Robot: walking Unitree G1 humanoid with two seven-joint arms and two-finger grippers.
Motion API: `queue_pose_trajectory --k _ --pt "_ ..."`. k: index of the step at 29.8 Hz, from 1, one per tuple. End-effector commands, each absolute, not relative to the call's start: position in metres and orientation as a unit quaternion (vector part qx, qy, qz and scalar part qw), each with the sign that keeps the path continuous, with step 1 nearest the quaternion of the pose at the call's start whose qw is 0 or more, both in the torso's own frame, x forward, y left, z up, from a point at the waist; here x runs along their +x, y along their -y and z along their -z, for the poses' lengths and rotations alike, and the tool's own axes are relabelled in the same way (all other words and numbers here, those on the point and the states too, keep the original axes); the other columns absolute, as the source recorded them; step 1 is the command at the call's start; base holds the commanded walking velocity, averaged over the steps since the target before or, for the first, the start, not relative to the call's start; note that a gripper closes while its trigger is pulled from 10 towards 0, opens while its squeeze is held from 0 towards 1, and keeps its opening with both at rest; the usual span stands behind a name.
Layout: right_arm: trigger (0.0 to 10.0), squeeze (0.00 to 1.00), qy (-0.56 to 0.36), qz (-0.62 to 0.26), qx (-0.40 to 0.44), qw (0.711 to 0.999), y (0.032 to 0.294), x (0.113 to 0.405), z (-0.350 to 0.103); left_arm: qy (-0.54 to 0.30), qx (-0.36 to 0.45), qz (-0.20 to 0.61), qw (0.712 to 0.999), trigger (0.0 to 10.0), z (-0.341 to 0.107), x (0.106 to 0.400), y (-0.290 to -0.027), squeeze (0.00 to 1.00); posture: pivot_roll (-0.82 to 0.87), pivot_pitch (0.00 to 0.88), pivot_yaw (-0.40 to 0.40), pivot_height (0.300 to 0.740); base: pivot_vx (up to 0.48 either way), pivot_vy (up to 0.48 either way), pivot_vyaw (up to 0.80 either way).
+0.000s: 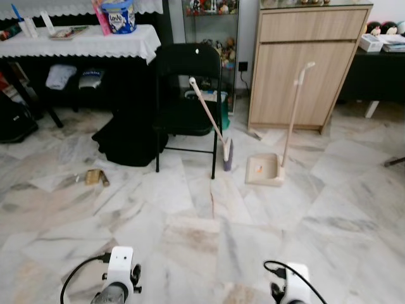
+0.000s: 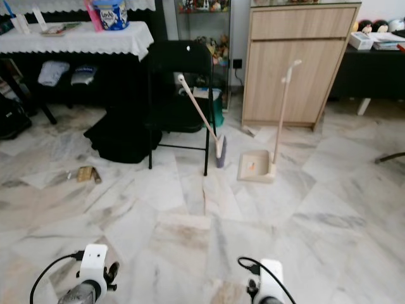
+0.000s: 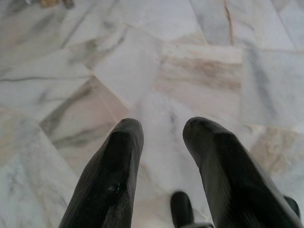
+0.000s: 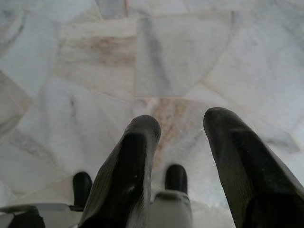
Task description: Sweep floor
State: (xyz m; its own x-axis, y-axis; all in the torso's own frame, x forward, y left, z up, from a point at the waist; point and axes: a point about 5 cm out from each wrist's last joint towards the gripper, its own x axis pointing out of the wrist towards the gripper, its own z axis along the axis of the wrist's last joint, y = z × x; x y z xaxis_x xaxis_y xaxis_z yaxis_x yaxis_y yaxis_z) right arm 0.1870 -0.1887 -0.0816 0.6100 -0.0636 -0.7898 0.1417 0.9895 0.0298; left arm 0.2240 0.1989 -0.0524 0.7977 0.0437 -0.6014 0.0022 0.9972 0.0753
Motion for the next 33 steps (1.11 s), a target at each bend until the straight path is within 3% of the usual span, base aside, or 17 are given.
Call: queue_pose_trajectory --k 1,23,33 --pt "10.0 0.00 -0.430 0.068 0.050 0.899 0.192 0.194 0.078 -0.315 0.034 -0.019 0.948 10.0 0.050 0.227 -0.203 0.00 -0.06 0.000 0.066 0.740 0.431 0.000 0.00" --pt "10.0 0.00 -0.416 0.079 0.041 0.905 0.200 0.203 0.072 -0.315 0.022 -0.028 0.949 10.0 0.052 0.224 -0.202 0.00 -0.06 0.000 0.042 0.740 0.419 0.000 0.00" --pt "10.0 0.00 -0.413 0.079 0.042 0.906 0.200 0.206 0.070 -0.313 0.018 -0.026 0.949 10.0 0.052 0.224 -0.200 0.00 -0.07 0.000 0.038 0.740 0.408 0.000 -0.57"
